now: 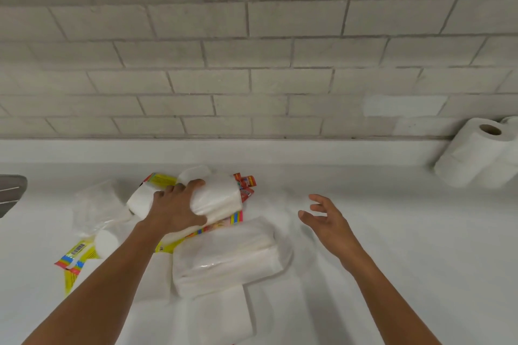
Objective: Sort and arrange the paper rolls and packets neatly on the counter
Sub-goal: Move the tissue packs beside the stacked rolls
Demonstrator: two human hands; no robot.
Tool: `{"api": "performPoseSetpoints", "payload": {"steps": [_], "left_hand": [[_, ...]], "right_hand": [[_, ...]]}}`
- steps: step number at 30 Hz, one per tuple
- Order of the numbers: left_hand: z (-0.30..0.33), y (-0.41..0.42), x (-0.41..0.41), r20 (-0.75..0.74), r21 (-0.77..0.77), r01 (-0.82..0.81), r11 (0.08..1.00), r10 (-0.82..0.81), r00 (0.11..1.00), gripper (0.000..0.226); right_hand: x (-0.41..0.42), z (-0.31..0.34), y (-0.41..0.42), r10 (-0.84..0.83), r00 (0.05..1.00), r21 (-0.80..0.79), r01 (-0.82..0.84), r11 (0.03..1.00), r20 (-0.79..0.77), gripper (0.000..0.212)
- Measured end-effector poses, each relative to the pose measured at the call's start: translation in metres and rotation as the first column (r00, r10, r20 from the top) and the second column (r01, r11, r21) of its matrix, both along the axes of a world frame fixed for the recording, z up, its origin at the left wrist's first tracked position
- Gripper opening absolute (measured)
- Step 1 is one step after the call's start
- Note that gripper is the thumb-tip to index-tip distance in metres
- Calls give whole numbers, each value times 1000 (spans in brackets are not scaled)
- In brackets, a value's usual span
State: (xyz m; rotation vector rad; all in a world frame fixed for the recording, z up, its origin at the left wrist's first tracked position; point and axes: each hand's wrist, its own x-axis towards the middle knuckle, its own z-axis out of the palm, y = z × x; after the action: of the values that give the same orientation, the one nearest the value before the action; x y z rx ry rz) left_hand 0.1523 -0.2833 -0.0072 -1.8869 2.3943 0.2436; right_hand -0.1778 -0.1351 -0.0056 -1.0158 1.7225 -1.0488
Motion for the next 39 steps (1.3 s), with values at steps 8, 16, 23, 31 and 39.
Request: {"api": "performPoseSetpoints", "payload": {"steps": [8,16,23,31,39], "left_hand": [[52,14,-43,-128,-197,162,967,-189,974,89],[91,56,-132,11,-409,470,782,-511,859,89],[97,79,-224,29,-373,603,705,-640,768,92],[78,92,-309,75,-382,692,613,-725,684,91],[55,103,-361,-23,-407,582,704,-645,764,82]], "right_hand": [[-7,10,-7,31,948,49,-49,998,315,50],[-39,39,-5,62,715,-7,-80,997,696,62],[-111,50,27,81,692,-93,-20,995,718,59],[-185,41,64,-81,664,-46,171,984,743,44],[-259,13,73,-359,517,138,417,898,777,46]]}}
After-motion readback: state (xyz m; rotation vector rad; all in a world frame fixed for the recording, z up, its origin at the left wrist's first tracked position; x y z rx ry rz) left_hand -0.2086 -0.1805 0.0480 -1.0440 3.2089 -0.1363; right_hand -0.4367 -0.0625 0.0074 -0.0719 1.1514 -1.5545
